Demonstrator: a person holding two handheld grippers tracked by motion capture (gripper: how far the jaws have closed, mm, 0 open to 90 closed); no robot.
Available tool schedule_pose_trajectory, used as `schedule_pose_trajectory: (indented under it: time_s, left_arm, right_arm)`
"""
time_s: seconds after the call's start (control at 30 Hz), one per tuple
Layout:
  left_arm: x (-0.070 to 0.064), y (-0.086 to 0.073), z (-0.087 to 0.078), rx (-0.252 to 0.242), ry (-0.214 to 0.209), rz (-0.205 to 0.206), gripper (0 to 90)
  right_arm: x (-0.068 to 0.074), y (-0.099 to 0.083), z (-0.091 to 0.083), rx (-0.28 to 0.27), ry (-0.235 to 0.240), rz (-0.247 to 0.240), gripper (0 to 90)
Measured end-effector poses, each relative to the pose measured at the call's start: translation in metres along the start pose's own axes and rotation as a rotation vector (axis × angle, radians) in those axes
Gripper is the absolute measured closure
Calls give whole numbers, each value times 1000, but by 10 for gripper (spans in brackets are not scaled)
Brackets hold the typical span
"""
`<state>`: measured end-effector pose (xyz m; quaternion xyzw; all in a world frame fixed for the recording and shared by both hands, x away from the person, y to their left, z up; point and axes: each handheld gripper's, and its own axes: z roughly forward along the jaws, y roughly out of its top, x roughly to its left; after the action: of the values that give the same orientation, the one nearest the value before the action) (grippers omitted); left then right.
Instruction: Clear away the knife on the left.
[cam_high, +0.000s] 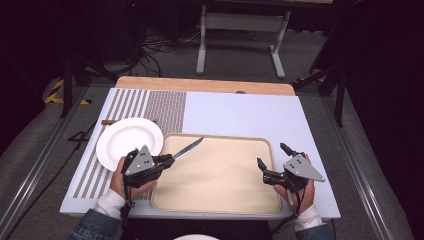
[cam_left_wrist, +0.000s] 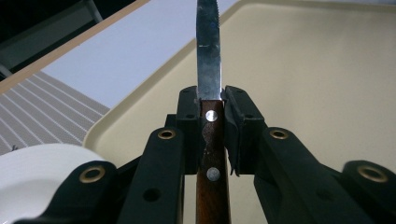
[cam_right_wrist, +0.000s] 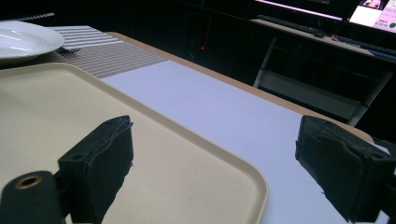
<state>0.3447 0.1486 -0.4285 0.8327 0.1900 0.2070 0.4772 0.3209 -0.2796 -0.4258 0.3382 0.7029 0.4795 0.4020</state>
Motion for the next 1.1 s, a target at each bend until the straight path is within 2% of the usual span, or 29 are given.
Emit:
schedule_pose_trajectory:
  time_s: [0.3,0.33,0.5,0.53,0.73,0.77,0.83,0.9,0.97,1.0,1.1]
  left_arm:
    - [-15,9,29,51,-56,2,773]
    - [-18,8,33,63,-59,12,773]
    - [-22,7,37,85,-73,14,773]
    - [-22,7,38,88,-81,4,773]
    - [-25,5,42,138,-94,14,773]
    - [-26,4,44,148,-116,10,773]
    - [-28,3,44,161,-118,9,773]
    - [-29,2,46,165,-143,15,773]
    - [-29,2,46,182,-142,24,773]
    - [-30,1,47,186,-157,19,773]
    - [-30,-1,48,212,-164,21,773]
  right_arm:
    - [-2,0,0,-3,5,6,120]
    - [-1,0,0,-4,4,3,119]
    - [-2,0,-1,-6,3,5,120]
    - [-2,0,-1,-5,4,4,119]
    - [-2,0,0,1,8,4,119]
    - [-2,0,0,1,8,3,119]
    - [-3,-1,0,2,7,3,119]
    - [-3,-1,0,4,7,3,119]
    - [-3,-1,-1,2,7,3,120]
    - [-3,-1,-1,2,7,3,119]
    - [-4,-1,0,11,3,4,120]
